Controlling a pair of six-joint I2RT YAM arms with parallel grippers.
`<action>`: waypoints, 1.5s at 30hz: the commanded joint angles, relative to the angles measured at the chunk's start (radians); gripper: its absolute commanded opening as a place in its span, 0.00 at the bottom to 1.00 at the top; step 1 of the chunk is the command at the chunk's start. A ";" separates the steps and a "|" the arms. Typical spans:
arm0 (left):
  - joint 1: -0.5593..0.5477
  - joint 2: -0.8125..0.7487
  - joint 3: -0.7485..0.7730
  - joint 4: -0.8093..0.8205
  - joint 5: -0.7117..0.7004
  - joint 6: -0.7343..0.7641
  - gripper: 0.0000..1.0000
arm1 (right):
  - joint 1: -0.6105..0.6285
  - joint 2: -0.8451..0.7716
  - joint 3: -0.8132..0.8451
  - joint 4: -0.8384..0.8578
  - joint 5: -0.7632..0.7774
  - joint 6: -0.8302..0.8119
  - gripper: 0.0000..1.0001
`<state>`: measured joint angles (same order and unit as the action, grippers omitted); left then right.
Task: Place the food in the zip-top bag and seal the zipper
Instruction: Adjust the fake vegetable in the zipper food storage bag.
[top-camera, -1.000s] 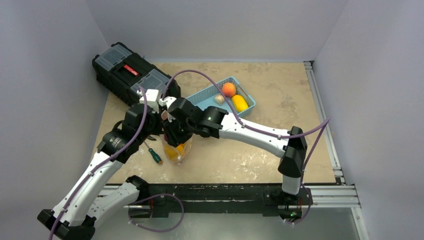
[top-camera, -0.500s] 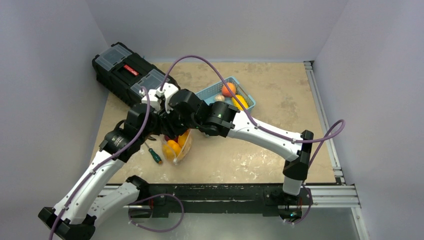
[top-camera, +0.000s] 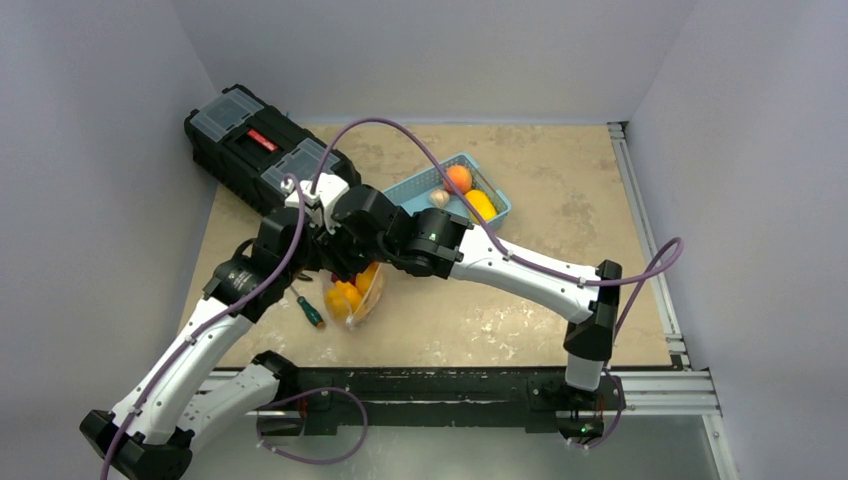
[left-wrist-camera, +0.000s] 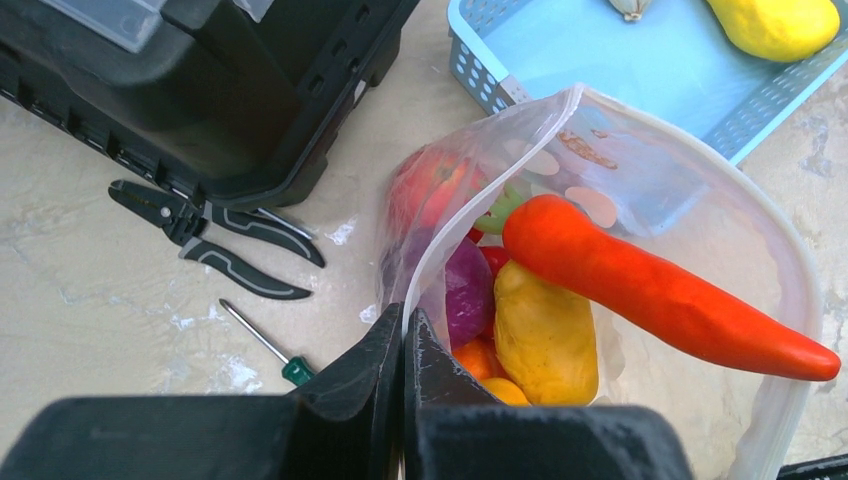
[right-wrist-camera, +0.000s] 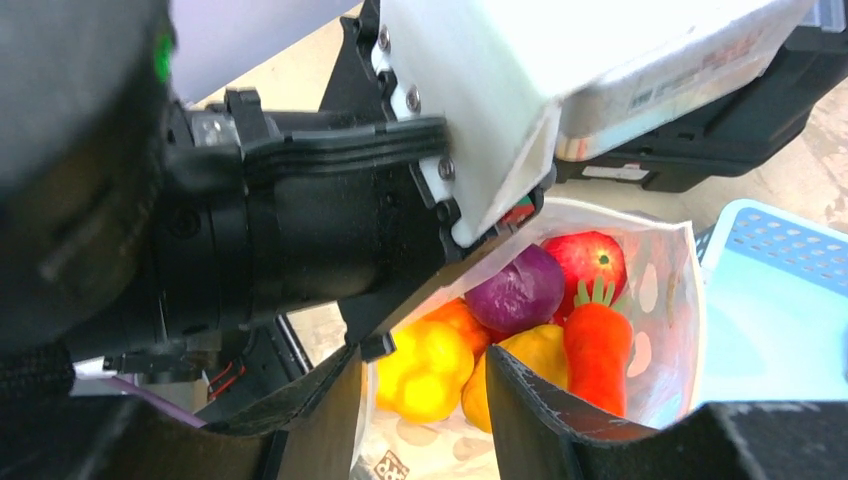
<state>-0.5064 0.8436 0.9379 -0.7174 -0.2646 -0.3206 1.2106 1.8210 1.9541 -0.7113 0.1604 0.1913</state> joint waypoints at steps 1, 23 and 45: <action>-0.013 -0.041 0.029 0.032 0.024 -0.010 0.00 | -0.056 -0.078 -0.199 0.036 0.020 -0.070 0.46; -0.012 -0.095 0.004 0.072 0.052 -0.017 0.00 | -0.120 -0.130 -0.252 0.115 -0.024 -0.183 0.46; -0.012 -0.084 0.007 0.073 0.063 -0.014 0.00 | -0.065 -0.018 -0.195 -0.058 0.060 -0.230 0.39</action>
<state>-0.5179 0.7631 0.9340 -0.6960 -0.2104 -0.3298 1.1225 1.7817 1.7206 -0.7509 0.1562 -0.0376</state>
